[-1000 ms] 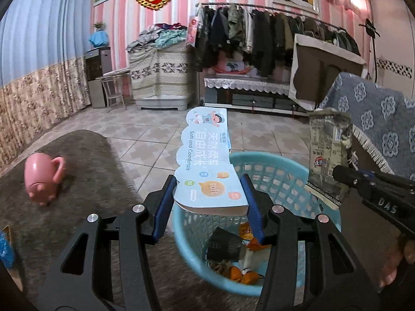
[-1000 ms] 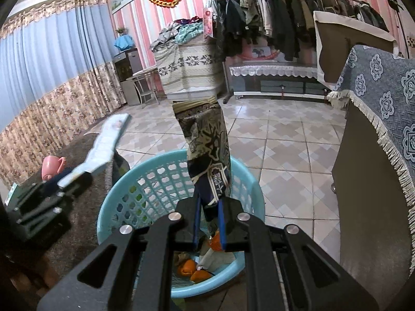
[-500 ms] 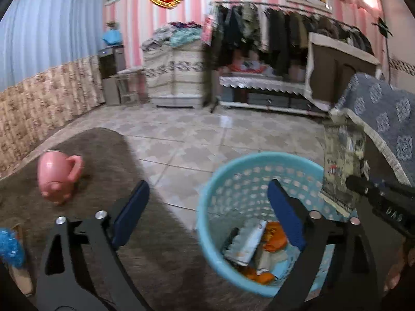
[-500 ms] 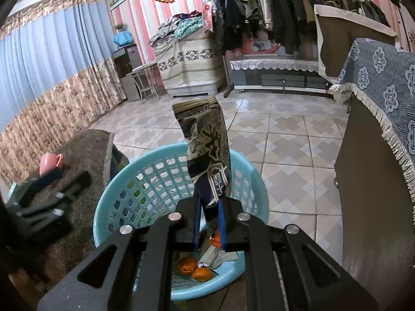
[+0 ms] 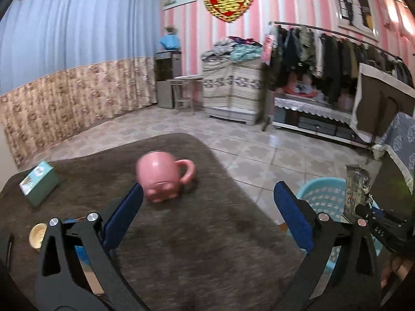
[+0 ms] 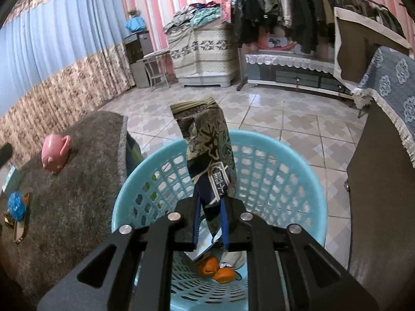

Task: Collect trash
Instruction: 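Open the right gripper to drop the snack wrapper into the basket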

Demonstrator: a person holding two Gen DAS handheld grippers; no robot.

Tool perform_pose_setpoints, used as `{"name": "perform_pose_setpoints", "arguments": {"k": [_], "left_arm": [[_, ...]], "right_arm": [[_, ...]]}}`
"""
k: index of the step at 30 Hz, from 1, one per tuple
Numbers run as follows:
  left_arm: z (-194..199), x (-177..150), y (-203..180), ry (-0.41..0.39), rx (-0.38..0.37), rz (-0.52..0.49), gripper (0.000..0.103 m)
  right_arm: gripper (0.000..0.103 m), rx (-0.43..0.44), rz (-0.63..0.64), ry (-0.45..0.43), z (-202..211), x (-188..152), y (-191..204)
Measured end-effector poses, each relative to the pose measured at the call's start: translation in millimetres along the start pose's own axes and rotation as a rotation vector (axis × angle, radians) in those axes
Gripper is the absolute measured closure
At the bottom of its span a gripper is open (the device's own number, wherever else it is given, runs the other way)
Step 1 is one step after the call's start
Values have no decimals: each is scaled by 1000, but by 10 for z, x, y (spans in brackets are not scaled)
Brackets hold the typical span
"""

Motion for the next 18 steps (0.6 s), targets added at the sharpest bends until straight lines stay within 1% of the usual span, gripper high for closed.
{"name": "perform_pose_setpoints", "arguments": {"k": [2,3,4,6,8,9,10,15,18], "left_arm": [[80,5,113,-7,21,9,6],[116,5,167,-10,28,13,6],[178,5,240,-17,40,21,6],[257,-10,345,-20,57,33,6],[315,-25,418,-17,68,39,6],[371,-36,467,-20,77,40,6],[408,-42,495,-24,85,40,6],[652,-65,730,-43,132,53,6],[809,-99,905,-52,164,70,6]], "right_arm": [[67,-9,9,13,-27,-20,10],[48,-22,8,13,-31,-22,-4],[38,-31,2,3,-13,-22,-14],[35,-34,-11,-7,32,1,-26],[27,-35,-21,-28,114,35,-20],[20,-44,-20,-40,145,47,-4],[17,-54,-15,-59,204,68,23],[14,-33,32,-110,378,141,263],[14,3,89,-144,511,163,488]]}}
Point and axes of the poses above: each gripper's, at about its wrist camera, not at the fingertips, and z roughly against the way its jaws point, y to its left, x to its top, the point moved 3 cm from there along -z, roughly the way its jaws point, and after that the axes turned 7 degrees about -x, right-handed, at the moved point
